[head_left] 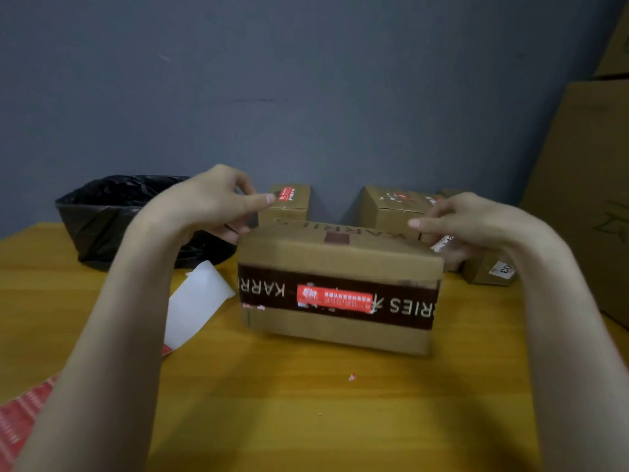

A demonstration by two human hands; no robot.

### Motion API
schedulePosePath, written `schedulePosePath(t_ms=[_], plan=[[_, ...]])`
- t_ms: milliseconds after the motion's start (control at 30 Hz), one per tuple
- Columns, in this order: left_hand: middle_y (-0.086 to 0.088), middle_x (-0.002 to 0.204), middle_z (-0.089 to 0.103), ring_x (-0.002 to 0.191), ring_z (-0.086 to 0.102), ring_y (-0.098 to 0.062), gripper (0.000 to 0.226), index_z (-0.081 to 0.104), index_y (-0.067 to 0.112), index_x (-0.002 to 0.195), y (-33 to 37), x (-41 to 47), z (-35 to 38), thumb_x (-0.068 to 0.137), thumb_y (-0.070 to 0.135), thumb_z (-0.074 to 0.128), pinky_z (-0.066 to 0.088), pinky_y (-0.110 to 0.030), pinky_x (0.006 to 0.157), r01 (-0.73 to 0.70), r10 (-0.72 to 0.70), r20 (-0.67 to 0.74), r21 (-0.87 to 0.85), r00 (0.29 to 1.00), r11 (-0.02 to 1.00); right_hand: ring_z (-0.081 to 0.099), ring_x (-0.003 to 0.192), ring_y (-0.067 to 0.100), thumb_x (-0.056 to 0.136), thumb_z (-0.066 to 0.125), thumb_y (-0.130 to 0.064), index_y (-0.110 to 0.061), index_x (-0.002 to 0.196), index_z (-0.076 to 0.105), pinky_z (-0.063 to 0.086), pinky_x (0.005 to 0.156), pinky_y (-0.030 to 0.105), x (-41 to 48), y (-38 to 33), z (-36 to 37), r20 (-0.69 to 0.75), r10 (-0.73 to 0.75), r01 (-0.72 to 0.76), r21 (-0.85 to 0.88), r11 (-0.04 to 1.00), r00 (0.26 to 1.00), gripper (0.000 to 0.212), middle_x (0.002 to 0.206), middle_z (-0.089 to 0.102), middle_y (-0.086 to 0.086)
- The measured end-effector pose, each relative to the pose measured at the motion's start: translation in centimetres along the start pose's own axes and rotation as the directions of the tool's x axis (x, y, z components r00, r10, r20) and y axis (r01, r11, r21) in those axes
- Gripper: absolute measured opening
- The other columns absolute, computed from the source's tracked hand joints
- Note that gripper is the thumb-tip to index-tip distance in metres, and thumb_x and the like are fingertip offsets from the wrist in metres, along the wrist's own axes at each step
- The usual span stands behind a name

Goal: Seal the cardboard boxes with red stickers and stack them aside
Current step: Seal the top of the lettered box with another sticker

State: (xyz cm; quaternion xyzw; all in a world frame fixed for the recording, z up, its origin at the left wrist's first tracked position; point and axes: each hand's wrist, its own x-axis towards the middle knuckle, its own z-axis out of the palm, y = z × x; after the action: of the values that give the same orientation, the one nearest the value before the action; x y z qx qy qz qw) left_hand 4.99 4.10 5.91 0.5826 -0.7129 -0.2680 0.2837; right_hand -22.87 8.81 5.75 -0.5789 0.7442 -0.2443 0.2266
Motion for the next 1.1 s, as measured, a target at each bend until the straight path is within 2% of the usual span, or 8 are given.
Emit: schedulePosePath(t_ms=[67,200,367,467,533,633,800,1100], plan=[[-0.012,0.095,0.066,0.083,0.069,-0.024,0.033,0.057,0.014,0.102,0.0,0.1,0.4,0.086,0.043,0.058,0.059,-0.029,0.065,0.04,-0.049,0.095,0.092,0.994,0.995,0.068,0.062,0.02,0.08,0.066,-0.041,-0.015,0.102,0.062,0.056,0.081,0.04,0.2,0.0,0.3,0.077,0.026,-0.023,-0.048,0.999,0.997,0.034,0.09,0.07,0.006],[-0.008,0.089,0.066,0.073,0.068,-0.02,0.031,0.056,0.016,0.098,0.0,0.6,1.2,0.086,0.044,0.057,0.058,-0.026,0.06,0.066,-0.094,0.175,0.163,0.98,0.984,0.071,0.064,0.021,0.08,0.068,-0.036,-0.012,0.118,0.052,0.059,0.058,0.029,0.7,0.1,0.9,0.151,0.067,-0.058,-0.062,0.996,0.986,0.047,0.088,0.068,0.008],[-0.001,0.086,0.061,0.073,0.063,-0.014,0.031,0.054,0.015,0.094,-0.6,1.5,2.2,0.09,0.046,0.05,0.055,-0.023,0.055,0.093,-0.128,0.187,0.188,0.974,0.978,0.07,0.079,0.025,0.083,0.057,-0.052,-0.012,0.123,0.047,0.059,0.069,0.036,1.7,0.6,1.6,0.083,0.084,-0.076,-0.093,0.993,0.993,0.057,0.088,0.063,0.007],[-0.002,0.09,0.061,0.08,0.059,-0.015,0.034,0.055,0.014,0.096,-0.9,1.9,3.1,0.092,0.047,0.046,0.052,-0.026,0.066,0.06,-0.092,0.172,0.185,0.981,0.981,0.066,0.071,0.02,0.086,0.049,-0.056,-0.012,0.131,0.044,0.053,0.054,0.028,2.0,0.5,2.1,0.034,0.087,-0.083,-0.089,0.993,0.996,0.064,0.086,0.058,0.003],[-0.003,0.088,0.063,0.078,0.061,-0.015,0.038,0.058,0.01,0.099,-0.8,2.0,3.3,0.093,0.045,0.046,0.05,-0.025,0.062,0.04,-0.061,0.12,0.168,0.991,0.985,0.065,0.069,0.018,0.087,0.047,-0.057,-0.011,0.133,0.043,0.048,0.049,0.024,2.1,0.4,2.1,0.02,0.074,-0.072,-0.09,0.993,0.997,0.065,0.094,0.059,0.004],[-0.005,0.088,0.065,0.077,0.064,-0.017,0.04,0.062,0.005,0.102,-0.5,1.9,2.9,0.092,0.042,0.05,0.053,-0.026,0.06,0.008,-0.01,0.03,0.064,1.0,0.998,0.066,0.068,0.019,0.087,0.046,-0.058,-0.013,0.129,0.047,0.049,0.051,0.027,2.2,0.3,1.8,-0.019,0.066,-0.068,-0.135,0.988,0.998,0.061,0.103,0.059,0.005],[-0.016,0.106,0.066,0.101,0.062,-0.032,0.042,0.065,0.008,0.105,-0.2,1.3,1.8,0.092,0.045,0.049,0.053,-0.046,0.09,-0.04,0.039,-0.046,-0.034,0.998,0.999,0.069,0.071,0.028,0.089,0.039,-0.06,-0.01,0.124,0.048,0.057,0.078,0.044,1.7,0.1,1.2,-0.108,0.039,-0.044,-0.041,0.998,0.993,0.062,0.096,0.063,0.012],[-0.003,0.095,0.068,0.09,0.066,-0.019,0.047,0.058,0.013,0.111,0.2,0.6,1.3,0.093,0.052,0.04,0.056,-0.034,0.081,-0.057,0.047,-0.074,-0.146,0.996,0.988,0.067,0.078,0.029,0.087,0.027,-0.067,-0.025,0.13,0.037,0.058,0.075,0.042,0.3,-0.5,0.9,-0.029,-0.023,0.026,0.084,0.996,0.999,0.061,0.102,0.053,0.004]])
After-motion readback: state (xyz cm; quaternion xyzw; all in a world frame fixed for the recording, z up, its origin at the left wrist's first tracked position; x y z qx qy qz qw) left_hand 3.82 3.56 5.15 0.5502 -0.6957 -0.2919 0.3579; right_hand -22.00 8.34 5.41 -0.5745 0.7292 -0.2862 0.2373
